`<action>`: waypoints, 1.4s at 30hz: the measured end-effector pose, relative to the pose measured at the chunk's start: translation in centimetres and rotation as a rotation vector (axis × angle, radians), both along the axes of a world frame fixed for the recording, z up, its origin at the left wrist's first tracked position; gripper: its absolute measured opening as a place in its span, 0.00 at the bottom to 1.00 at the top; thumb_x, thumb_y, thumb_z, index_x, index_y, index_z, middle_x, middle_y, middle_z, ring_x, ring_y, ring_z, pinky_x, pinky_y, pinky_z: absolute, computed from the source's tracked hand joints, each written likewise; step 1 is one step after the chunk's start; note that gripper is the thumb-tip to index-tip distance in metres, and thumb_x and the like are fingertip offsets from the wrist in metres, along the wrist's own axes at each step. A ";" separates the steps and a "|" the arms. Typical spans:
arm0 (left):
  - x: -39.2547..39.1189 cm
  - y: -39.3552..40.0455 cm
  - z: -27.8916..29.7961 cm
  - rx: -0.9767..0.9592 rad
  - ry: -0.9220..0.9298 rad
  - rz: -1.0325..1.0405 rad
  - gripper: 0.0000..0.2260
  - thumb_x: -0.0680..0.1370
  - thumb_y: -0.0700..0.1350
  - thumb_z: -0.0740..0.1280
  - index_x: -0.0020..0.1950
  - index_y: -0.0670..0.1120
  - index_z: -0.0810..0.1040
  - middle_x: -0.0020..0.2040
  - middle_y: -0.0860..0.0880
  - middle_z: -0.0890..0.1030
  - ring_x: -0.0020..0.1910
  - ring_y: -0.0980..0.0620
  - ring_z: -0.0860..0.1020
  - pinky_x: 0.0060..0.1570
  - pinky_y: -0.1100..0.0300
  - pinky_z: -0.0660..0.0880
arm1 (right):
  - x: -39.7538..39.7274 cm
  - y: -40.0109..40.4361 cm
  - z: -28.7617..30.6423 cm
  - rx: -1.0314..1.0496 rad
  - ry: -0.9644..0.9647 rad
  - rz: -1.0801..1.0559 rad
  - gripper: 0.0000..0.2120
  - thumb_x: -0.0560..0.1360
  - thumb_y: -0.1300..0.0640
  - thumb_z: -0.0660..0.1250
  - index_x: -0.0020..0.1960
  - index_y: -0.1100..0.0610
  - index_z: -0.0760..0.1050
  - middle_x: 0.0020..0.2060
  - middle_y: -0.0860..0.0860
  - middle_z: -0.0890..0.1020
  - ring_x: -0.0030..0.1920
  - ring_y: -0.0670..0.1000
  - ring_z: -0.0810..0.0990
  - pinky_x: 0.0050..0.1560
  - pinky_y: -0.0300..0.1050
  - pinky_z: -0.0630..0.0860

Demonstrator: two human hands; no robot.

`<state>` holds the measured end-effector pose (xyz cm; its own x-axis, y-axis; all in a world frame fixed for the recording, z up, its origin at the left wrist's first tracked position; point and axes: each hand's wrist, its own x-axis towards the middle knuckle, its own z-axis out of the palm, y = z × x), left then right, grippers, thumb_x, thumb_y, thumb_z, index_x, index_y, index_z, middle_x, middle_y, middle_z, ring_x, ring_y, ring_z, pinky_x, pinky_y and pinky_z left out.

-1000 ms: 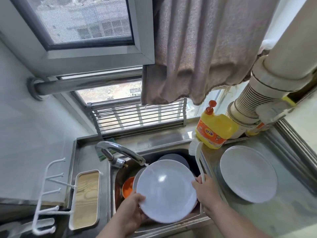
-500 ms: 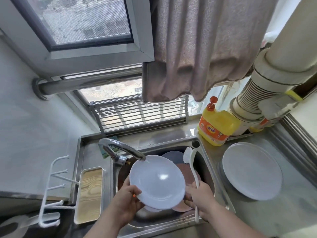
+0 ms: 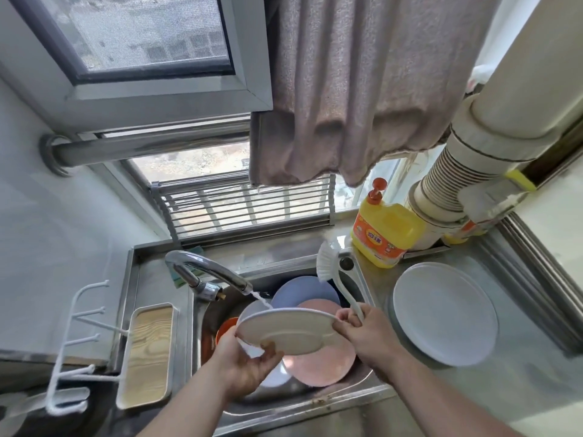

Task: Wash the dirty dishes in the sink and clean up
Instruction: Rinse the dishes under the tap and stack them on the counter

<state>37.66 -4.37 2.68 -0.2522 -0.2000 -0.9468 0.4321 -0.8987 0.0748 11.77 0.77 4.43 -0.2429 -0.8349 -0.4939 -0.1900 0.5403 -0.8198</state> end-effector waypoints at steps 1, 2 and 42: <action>-0.1 0.0 -0.5 0.008 -0.016 -0.022 0.25 0.78 0.61 0.70 0.67 0.46 0.76 0.52 0.36 0.79 0.40 0.38 0.83 0.40 0.39 0.84 | 0.4 -0.5 0.2 -0.004 -0.033 -0.020 0.23 0.73 0.63 0.77 0.28 0.50 0.69 0.37 0.55 0.83 0.40 0.50 0.81 0.53 0.56 0.80; -0.2 0.0 -0.8 0.014 -0.060 -0.071 0.28 0.78 0.70 0.65 0.68 0.51 0.75 0.55 0.37 0.78 0.46 0.37 0.82 0.47 0.39 0.84 | 0.7 -1.0 0.3 -0.003 -0.047 -0.048 0.24 0.74 0.63 0.77 0.28 0.50 0.68 0.37 0.53 0.83 0.42 0.51 0.82 0.53 0.56 0.80; 5.9 2.0 -5.6 -0.138 -0.116 0.473 0.09 0.88 0.44 0.58 0.63 0.50 0.76 0.62 0.40 0.81 0.57 0.32 0.79 0.40 0.20 0.75 | 7.0 -5.3 -3.3 0.219 -0.570 -0.240 0.22 0.79 0.77 0.61 0.38 0.52 0.64 0.58 0.49 0.87 0.54 0.45 0.86 0.73 0.64 0.69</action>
